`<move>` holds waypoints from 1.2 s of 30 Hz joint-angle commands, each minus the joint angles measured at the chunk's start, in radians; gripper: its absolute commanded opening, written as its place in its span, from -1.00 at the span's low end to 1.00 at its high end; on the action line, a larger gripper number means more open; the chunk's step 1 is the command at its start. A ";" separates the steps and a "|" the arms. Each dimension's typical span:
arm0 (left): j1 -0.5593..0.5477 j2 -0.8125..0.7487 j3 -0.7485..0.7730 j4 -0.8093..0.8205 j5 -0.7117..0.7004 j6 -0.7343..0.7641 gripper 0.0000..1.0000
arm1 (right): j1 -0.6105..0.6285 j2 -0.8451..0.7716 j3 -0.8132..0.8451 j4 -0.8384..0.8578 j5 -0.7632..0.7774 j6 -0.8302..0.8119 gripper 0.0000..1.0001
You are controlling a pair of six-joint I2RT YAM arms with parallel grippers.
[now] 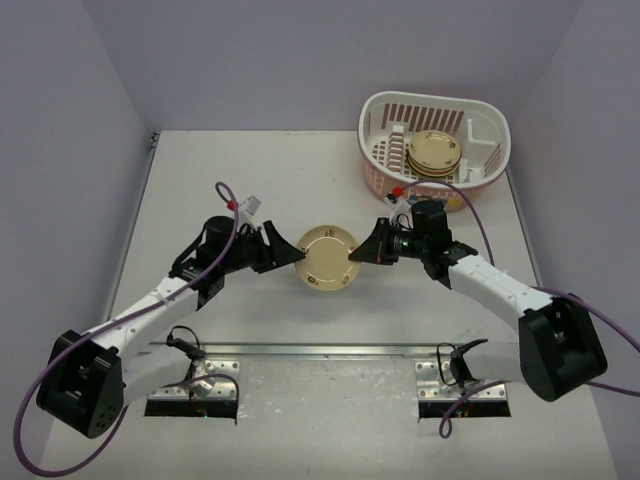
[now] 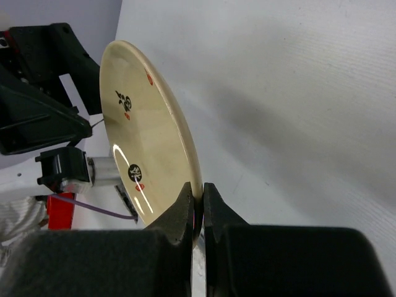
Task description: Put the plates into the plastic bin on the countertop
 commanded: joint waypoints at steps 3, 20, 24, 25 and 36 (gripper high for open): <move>-0.005 -0.195 0.287 -0.445 -0.436 0.180 1.00 | -0.202 -0.086 0.139 -0.039 0.089 0.101 -1.00; -0.008 -0.561 0.269 -0.602 -0.705 0.337 1.00 | -0.509 0.569 0.949 -0.313 0.880 0.382 -1.00; -0.008 -0.597 0.261 -0.597 -0.705 0.337 1.00 | -0.509 0.680 1.008 -0.323 0.893 0.386 -1.00; -0.008 -0.603 0.261 -0.595 -0.702 0.337 1.00 | -0.509 0.700 1.022 -0.322 0.889 0.384 -1.00; -0.008 -0.592 0.261 -0.590 -0.687 0.344 1.00 | -0.509 0.803 1.102 -0.327 0.787 0.335 0.35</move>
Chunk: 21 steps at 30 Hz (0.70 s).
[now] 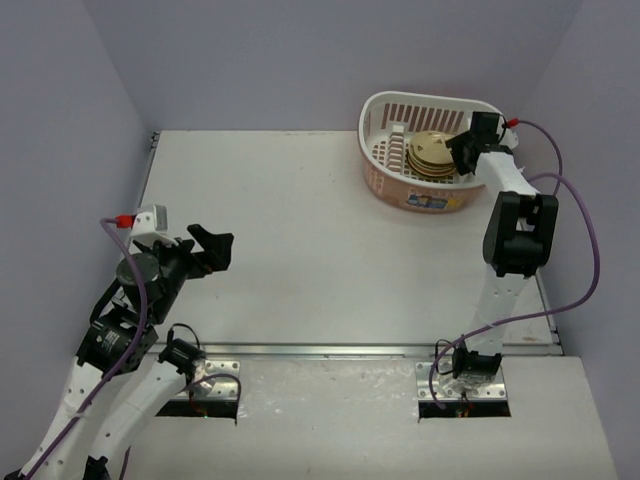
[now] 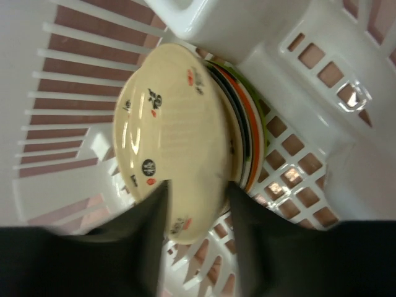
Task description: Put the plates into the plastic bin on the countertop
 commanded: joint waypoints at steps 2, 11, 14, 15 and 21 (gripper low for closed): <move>-0.007 0.013 0.007 0.040 -0.003 0.013 1.00 | 0.005 -0.042 0.092 0.015 -0.035 -0.050 0.60; 0.045 0.177 0.053 0.046 -0.075 0.031 1.00 | 0.009 -0.451 -0.067 -0.081 -0.148 -0.301 0.98; 0.046 0.255 0.133 0.047 -0.162 0.031 1.00 | 0.023 -0.632 -0.216 -0.086 -0.188 -0.575 0.97; 0.048 0.293 0.161 0.033 -0.207 0.023 1.00 | 0.033 -0.750 -0.339 -0.068 -0.228 -0.630 0.98; 0.049 0.266 0.209 0.106 -0.357 0.121 1.00 | 0.044 -1.259 -0.711 -0.217 -0.306 -0.908 0.97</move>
